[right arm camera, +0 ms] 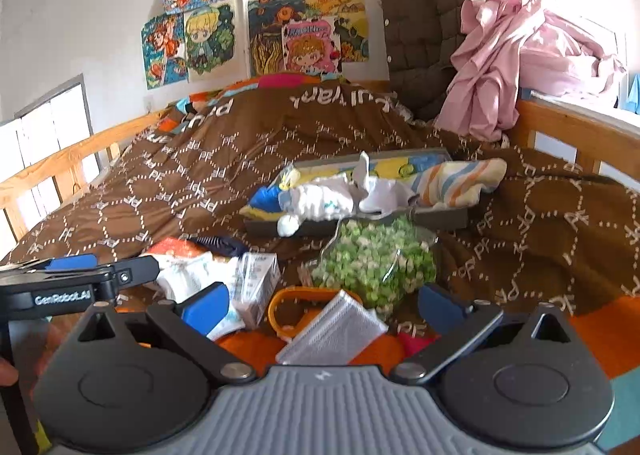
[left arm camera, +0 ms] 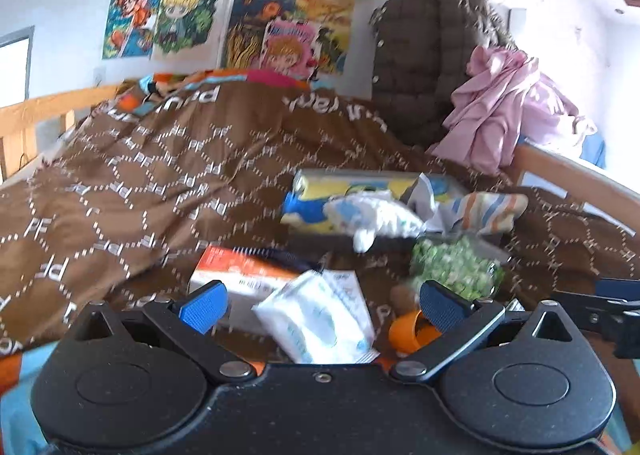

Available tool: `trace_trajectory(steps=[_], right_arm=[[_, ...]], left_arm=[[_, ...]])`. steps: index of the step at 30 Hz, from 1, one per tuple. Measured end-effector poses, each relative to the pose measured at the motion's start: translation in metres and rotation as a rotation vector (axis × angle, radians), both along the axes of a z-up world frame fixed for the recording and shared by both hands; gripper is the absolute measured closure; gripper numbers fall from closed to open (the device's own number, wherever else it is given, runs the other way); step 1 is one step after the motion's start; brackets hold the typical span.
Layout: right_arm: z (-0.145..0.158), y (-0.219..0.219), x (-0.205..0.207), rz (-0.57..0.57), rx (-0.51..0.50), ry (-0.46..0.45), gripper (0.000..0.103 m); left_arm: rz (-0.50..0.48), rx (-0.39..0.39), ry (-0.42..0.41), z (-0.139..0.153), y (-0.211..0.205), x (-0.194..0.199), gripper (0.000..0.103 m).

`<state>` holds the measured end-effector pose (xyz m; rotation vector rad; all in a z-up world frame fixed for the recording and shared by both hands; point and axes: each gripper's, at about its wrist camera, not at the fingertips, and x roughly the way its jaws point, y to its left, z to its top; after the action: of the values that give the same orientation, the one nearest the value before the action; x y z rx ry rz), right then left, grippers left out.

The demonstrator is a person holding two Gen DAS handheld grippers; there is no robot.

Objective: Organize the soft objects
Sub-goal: 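Move both open grippers back over the remaining pile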

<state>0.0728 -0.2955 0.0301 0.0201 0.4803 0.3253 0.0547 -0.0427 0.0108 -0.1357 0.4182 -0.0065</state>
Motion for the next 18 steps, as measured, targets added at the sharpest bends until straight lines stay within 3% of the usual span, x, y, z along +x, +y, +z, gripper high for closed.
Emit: trace_trajectory(steps=[10,18], right_arm=[[-0.02,0.02,0.003,0.032,-0.087,0.085,0.0],[-0.031,0.033,0.007,0.068,-0.132,0.137,0.0]], left_arm=[[0.041,-0.007,0.069,-0.014,0.015,-0.002,0.001],[0.069,-0.004,0.079,-0.018,0.024,0.001,0.001]])
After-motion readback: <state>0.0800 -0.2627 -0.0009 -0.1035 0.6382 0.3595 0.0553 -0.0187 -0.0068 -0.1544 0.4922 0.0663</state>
